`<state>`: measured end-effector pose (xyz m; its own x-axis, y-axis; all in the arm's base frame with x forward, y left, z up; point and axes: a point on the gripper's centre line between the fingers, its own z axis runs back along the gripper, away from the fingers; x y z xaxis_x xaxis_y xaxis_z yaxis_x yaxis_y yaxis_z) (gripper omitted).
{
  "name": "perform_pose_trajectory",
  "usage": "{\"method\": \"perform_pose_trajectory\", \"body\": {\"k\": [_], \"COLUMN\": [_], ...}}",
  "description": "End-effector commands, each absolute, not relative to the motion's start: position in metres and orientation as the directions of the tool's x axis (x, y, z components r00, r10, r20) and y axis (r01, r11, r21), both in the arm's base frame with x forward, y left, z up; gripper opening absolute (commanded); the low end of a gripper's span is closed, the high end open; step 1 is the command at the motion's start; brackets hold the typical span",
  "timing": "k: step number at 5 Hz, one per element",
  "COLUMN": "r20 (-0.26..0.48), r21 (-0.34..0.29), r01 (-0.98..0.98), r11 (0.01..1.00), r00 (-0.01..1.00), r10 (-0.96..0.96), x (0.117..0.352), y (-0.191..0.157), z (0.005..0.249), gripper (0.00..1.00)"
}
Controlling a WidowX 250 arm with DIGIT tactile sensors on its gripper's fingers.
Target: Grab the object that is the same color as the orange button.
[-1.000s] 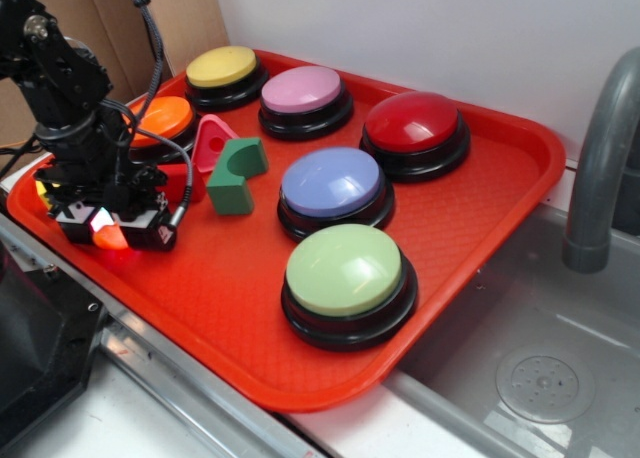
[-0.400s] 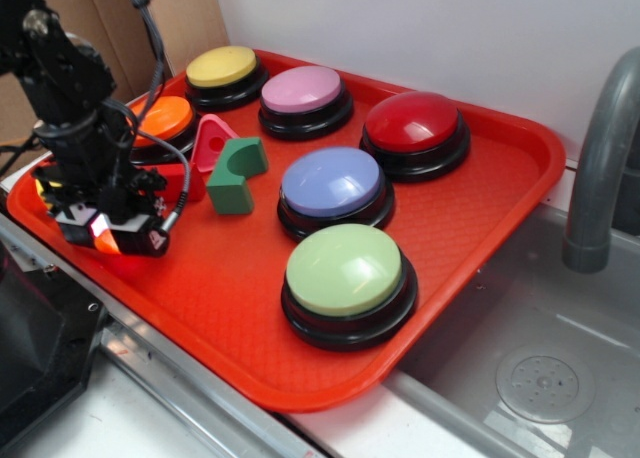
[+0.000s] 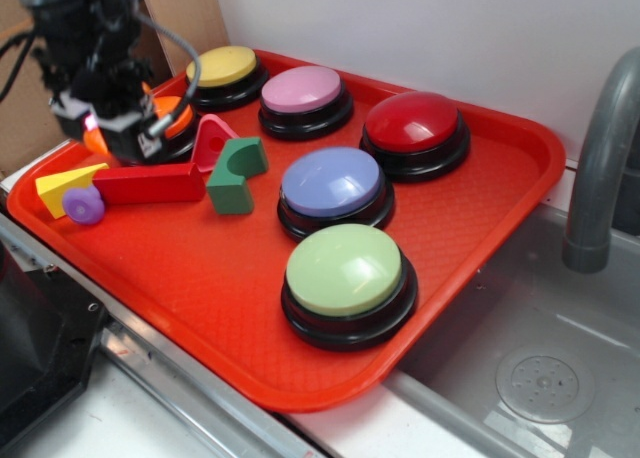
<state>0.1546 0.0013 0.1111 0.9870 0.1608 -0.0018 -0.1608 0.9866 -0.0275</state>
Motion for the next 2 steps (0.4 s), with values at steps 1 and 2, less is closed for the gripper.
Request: {"method": "perform_pose_trajectory", "body": {"k": [1, 2], "r20": [0.059, 0.013], "r21": [-0.059, -0.075], "r01": [-0.005, -0.028], "r11": [0.998, 0.997], "r00": [0.998, 1.0], "r10": [0.009, 0.029], "x": [0.1553, 0.156], "y": [-0.0259, -0.0199], "z": [0.1547, 0.1556], "gripper": [0.0, 0.0]}}
